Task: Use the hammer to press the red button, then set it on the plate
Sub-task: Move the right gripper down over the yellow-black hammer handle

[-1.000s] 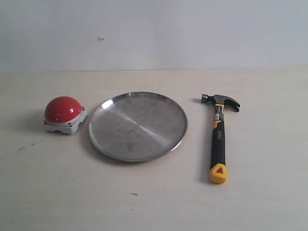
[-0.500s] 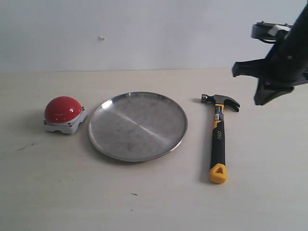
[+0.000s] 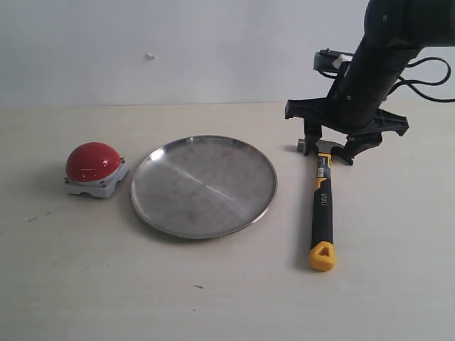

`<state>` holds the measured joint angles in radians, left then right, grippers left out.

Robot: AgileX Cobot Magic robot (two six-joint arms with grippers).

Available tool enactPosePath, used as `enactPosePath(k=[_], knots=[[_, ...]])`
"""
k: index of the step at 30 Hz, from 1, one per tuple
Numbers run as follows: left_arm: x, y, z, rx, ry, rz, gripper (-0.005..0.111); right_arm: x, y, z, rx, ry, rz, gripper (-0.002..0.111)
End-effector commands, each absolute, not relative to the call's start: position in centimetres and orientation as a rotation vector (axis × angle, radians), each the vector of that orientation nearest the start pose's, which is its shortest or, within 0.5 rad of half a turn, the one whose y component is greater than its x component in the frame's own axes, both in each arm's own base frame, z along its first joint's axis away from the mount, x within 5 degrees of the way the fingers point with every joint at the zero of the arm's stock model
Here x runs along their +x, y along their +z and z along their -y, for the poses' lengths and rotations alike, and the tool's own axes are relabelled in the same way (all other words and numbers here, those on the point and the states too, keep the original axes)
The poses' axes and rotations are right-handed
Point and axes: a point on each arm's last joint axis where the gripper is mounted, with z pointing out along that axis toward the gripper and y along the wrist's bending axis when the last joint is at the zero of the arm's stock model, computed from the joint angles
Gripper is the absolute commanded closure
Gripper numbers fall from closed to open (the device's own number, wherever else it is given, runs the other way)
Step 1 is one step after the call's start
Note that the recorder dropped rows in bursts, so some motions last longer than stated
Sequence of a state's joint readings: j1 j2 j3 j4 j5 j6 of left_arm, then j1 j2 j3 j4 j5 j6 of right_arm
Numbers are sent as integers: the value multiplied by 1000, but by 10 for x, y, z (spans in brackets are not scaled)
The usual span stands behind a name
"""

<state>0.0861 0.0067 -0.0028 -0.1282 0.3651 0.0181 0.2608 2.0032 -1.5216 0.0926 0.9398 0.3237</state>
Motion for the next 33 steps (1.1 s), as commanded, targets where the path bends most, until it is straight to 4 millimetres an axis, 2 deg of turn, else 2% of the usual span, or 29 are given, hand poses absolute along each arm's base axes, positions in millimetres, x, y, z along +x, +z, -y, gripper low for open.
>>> enactPosePath(k=[1, 5, 11, 19, 24, 33], knots=[[53, 181, 0, -130, -52, -1835, 107, 413, 183, -114, 164, 128, -3001, 40], [53, 181, 0, -130, -52, -1835, 107, 427, 171, -114, 237, 39, -3033, 40], [53, 181, 0, -130, -52, -1835, 107, 442, 146, -118, 252, 34, -3053, 40], [53, 181, 0, -121, -60, -1836, 107, 453, 124, -121, 293, 17, -3072, 43], [53, 181, 0, -121, -60, -1836, 107, 458, 118, -119, 291, 7, -3047, 43], [53, 181, 0, -119, -61, -1836, 107, 463, 114, -96, 389, -2, -3043, 43]])
